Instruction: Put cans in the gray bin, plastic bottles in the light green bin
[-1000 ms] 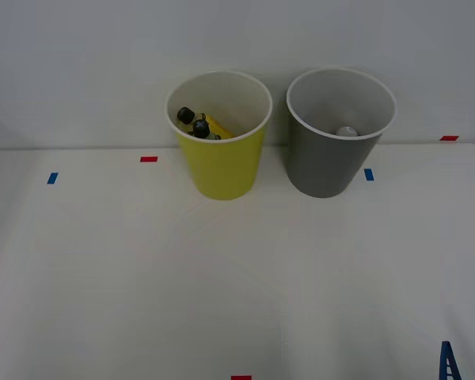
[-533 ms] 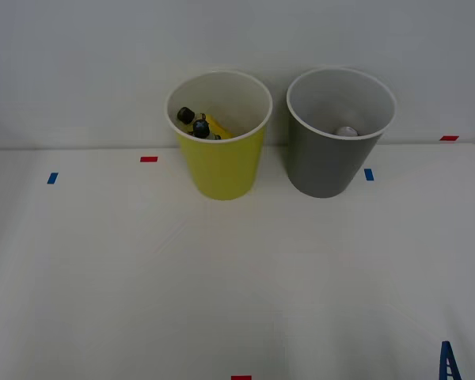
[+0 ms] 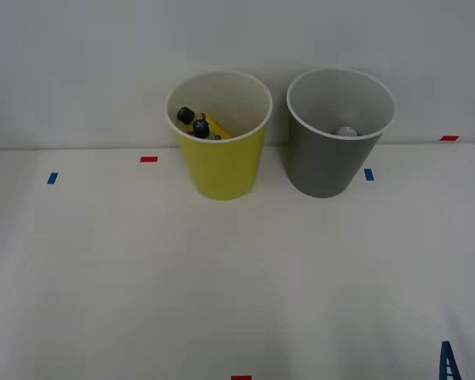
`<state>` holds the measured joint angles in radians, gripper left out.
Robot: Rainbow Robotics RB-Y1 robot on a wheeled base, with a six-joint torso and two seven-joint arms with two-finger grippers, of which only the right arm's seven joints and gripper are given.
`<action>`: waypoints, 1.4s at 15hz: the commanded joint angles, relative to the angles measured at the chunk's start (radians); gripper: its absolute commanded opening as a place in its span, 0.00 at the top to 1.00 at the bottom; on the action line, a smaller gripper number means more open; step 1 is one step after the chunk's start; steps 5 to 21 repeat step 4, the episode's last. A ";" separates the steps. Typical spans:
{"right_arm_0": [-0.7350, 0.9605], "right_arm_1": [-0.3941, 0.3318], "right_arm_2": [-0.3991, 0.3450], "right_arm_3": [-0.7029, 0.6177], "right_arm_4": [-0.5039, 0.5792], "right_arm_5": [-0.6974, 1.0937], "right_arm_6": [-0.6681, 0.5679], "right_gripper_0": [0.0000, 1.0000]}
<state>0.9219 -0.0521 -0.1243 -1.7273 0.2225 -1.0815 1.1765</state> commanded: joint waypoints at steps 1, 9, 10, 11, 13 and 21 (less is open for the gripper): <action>0.000 0.000 0.000 0.000 0.000 0.000 0.000 0.00; 0.000 0.000 0.000 0.000 0.000 0.000 0.000 0.00; 0.000 0.000 0.000 0.000 0.000 0.000 0.000 0.00; 0.000 0.000 0.000 0.000 0.000 0.000 0.000 0.00; 0.000 0.000 0.000 0.000 0.000 0.000 0.000 0.00; 0.000 0.000 0.000 0.000 0.000 0.000 0.000 0.00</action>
